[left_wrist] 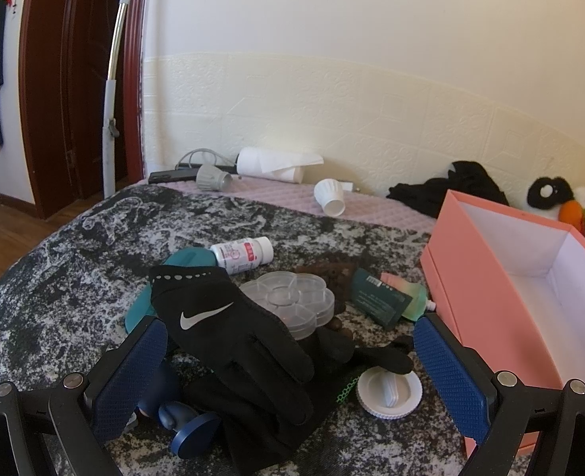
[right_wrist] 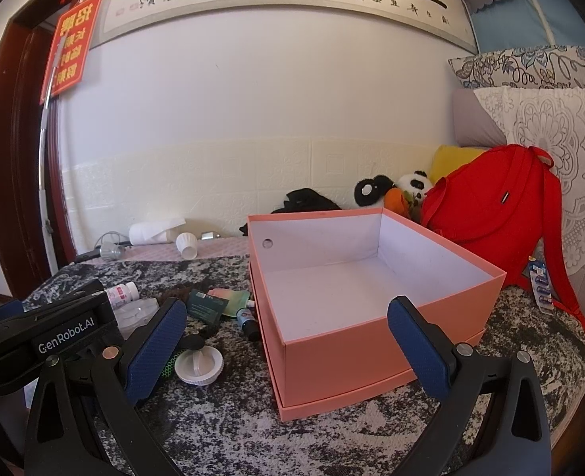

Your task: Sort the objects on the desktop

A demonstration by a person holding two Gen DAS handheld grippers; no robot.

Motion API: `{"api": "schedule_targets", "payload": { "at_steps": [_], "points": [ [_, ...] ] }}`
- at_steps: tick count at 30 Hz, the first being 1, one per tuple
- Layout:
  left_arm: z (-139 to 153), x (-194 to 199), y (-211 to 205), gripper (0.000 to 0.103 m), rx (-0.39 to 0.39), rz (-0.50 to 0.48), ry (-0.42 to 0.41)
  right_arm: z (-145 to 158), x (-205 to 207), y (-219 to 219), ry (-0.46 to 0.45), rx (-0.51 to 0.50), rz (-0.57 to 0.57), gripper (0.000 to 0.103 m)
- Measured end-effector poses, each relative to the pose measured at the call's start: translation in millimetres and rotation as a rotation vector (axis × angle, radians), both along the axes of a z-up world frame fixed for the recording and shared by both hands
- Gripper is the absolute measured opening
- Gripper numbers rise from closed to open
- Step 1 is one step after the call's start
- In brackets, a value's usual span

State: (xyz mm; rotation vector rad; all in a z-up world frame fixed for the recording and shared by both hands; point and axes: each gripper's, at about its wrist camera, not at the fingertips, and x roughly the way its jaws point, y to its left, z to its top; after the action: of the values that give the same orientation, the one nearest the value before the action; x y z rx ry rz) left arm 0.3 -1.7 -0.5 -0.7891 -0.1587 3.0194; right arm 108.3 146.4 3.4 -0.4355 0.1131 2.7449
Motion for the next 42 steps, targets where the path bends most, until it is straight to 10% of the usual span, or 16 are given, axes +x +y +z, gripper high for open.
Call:
{"api": "schedule_targets", "payload": {
  "at_steps": [16,27,36,42],
  "points": [
    [-17,-12,-9,0.102,-0.064,0.029,-0.081,-14,-18,-4,-0.034,0.038,0.015,0.103],
    [-66,3,-101,0.102,-0.216,-0.121,-0.157,-15,-20,10,-0.103,-0.245,0.136,0.103],
    [-117,-22,-141,0.102,-0.307,-0.268,-0.242,-22,-28,-10,-0.134,-0.242,0.204,0.103],
    [-126,-32,-145,0.079,-0.270,-0.271,-0.259,-31,-43,-8,-0.192,-0.310,0.237,0.103]
  ]
}}
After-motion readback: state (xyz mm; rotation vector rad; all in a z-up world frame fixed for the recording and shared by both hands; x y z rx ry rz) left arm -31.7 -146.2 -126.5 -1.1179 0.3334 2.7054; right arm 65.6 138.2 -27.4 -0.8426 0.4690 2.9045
